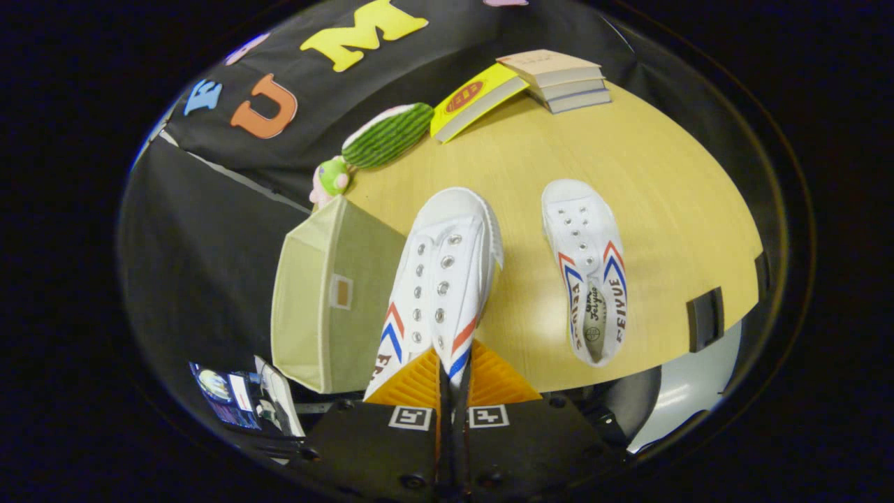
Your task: Open the storage box then place both shoes into the box .Put the left shoe in first, then the right shoe, with the right side of both shoes facing outward in a uniform manner.
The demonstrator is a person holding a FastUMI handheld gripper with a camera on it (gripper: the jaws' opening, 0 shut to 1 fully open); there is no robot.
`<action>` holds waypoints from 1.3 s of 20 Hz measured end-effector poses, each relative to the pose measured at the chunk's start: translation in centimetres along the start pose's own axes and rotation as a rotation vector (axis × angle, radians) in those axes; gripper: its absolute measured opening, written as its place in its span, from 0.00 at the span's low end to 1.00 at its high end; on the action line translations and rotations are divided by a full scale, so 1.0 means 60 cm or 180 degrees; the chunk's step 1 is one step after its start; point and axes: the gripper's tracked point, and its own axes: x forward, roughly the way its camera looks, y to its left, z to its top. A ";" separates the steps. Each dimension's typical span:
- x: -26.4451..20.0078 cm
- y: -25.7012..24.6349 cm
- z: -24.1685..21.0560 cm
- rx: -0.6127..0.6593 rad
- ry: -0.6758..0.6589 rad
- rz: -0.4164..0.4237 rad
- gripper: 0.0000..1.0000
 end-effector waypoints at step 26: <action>0.158 0.388 0.003 -0.0064 -0.0016 0.0375 0.06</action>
